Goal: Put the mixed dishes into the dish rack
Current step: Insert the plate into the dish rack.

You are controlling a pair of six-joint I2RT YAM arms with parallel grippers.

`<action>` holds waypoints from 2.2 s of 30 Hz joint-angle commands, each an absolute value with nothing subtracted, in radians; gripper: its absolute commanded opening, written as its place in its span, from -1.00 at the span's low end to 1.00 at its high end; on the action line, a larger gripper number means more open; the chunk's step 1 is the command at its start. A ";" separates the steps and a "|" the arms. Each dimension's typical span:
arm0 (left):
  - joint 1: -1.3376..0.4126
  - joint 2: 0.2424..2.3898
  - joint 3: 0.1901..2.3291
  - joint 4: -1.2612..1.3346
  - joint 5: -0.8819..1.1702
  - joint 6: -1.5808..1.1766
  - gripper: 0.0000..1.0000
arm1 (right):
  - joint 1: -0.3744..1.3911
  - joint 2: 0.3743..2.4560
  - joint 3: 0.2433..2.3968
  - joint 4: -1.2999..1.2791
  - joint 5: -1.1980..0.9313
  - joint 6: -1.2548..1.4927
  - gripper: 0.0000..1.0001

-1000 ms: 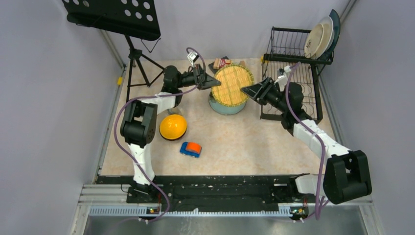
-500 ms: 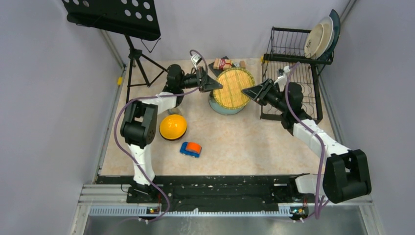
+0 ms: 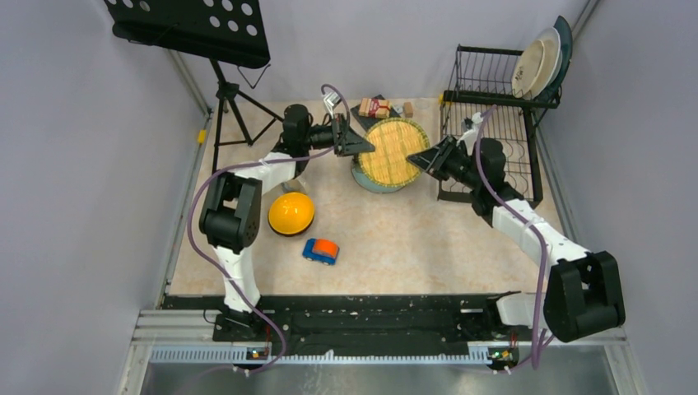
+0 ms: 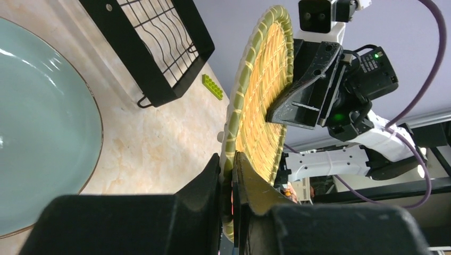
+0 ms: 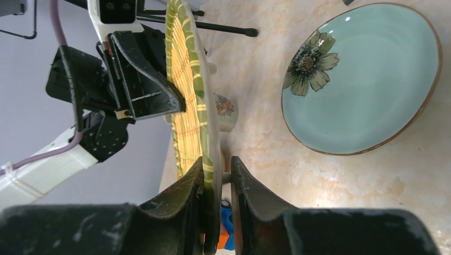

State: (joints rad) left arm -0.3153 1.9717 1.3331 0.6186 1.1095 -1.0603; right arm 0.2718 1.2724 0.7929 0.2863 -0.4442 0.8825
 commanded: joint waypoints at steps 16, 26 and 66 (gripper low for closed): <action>-0.333 1.885 1.425 0.260 0.994 -0.718 -0.03 | 0.316 1.190 0.951 0.094 -0.295 0.749 -1.00; -0.332 1.798 1.421 0.147 0.860 -0.606 0.33 | 0.317 1.174 1.018 -0.058 -0.193 0.634 -1.00; -0.316 1.630 1.319 0.095 0.694 -0.471 0.96 | 0.165 1.305 1.793 -0.383 0.458 -0.054 -1.00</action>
State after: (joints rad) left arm -0.3256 1.6798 1.3296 0.0734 0.6666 -0.4789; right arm 0.1936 1.2530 1.6653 -0.2970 0.4397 -0.0090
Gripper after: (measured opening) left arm 0.982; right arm 0.174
